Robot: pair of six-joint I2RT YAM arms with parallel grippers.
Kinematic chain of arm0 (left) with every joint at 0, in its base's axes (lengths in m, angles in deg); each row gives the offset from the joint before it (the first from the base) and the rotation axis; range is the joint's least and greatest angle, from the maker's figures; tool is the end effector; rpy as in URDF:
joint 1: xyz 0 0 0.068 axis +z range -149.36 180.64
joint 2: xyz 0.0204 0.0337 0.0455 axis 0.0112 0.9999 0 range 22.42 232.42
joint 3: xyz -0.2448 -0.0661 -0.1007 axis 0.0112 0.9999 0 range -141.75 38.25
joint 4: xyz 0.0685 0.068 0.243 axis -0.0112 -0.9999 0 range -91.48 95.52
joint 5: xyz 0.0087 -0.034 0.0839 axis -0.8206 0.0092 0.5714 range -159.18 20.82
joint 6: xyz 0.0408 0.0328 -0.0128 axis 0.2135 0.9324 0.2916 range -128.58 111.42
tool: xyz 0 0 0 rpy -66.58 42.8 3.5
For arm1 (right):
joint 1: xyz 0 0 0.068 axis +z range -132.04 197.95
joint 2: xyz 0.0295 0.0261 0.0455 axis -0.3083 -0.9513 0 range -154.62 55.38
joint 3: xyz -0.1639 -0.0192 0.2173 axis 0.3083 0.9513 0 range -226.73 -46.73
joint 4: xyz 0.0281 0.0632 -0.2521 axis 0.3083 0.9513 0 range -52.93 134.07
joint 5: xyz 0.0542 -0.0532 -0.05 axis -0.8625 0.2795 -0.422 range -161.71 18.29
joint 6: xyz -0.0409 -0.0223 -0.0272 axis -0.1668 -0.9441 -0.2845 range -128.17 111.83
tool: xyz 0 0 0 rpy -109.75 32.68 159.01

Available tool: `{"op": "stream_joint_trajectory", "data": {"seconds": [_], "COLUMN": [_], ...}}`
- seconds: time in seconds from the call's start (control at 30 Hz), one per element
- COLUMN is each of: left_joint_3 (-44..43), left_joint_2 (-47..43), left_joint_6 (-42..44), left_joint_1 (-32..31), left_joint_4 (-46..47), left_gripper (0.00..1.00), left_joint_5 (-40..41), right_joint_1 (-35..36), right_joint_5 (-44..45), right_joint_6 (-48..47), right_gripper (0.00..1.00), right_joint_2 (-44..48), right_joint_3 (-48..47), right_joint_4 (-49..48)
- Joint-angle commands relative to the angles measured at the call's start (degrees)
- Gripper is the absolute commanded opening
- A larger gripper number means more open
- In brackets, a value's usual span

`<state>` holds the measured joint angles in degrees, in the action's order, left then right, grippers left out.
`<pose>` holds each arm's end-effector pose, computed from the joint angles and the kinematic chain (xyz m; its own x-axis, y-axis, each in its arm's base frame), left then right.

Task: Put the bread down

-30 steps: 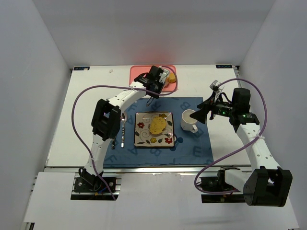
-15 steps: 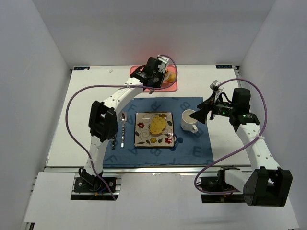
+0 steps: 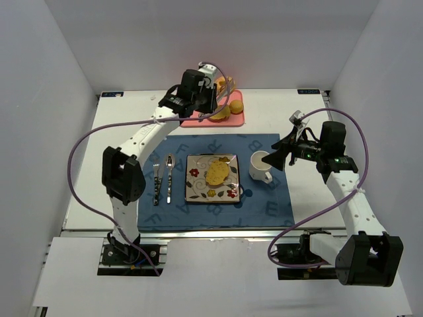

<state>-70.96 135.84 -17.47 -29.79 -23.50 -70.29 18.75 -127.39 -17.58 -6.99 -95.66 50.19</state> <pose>0.4009 -0.2363 0.3375 -0.5472 0.1422 -0.8248 0.4411 0.8865 -0.1398 0.2335 0.0326 0.3067 -0.3190 -0.0967 -0.9428 -0.8095 0.5451 0.2180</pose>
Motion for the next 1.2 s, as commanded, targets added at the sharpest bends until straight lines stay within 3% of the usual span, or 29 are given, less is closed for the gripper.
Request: {"op": "stream_joint_trajectory", "data": {"seconds": [0.0,0.17,0.5,0.8,0.97,1.0,1.17], "left_joint_3": [1.8,10.0,37.7,53.3,54.9,54.6,51.4], "left_joint_2": [-7.4,-16.7,-43.9,-50.4,-49.4,-49.1,-48.9], "left_joint_6": [-1.0,0.4,-5.8,-10.6,-9.8,-9.5,-8.3], "left_joint_1": [0.6,0.7,0.5,0.1,-0.1,-0.1,-0.1], "left_joint_4": [3.4,-1.3,-15.1,-14.9,-14.3,-14.4,-14.7], "left_gripper": [0.00,0.00,0.00,0.00,0.13,0.25,0.46], "left_joint_5": [-4.5,-6.8,-11.3,-18.6,-16.5,-16.1,-15.7], "right_joint_1": [-0.2,-0.1,-0.2,-0.1,-0.1,-0.2,-0.2], "right_joint_5": [-1.2,-0.9,-0.7,-1.9,-1.7,-1.5,-1.1], "right_joint_6": [-0.3,-2.2,-3.9,-4.1,-4.0,-4.0,-4.7], "right_gripper": [0.88,0.88,0.88,0.88,0.88,0.88,0.88], "right_joint_2": [1.4,1.9,0.7,-1.3,-0.6,-0.4,0.5], "right_joint_3": [0.3,-0.1,-1.0,-3.0,-3.1,-2.9,-2.4], "right_joint_4": [-0.9,0.2,2.4,4.2,4.3,4.4,4.9]}}
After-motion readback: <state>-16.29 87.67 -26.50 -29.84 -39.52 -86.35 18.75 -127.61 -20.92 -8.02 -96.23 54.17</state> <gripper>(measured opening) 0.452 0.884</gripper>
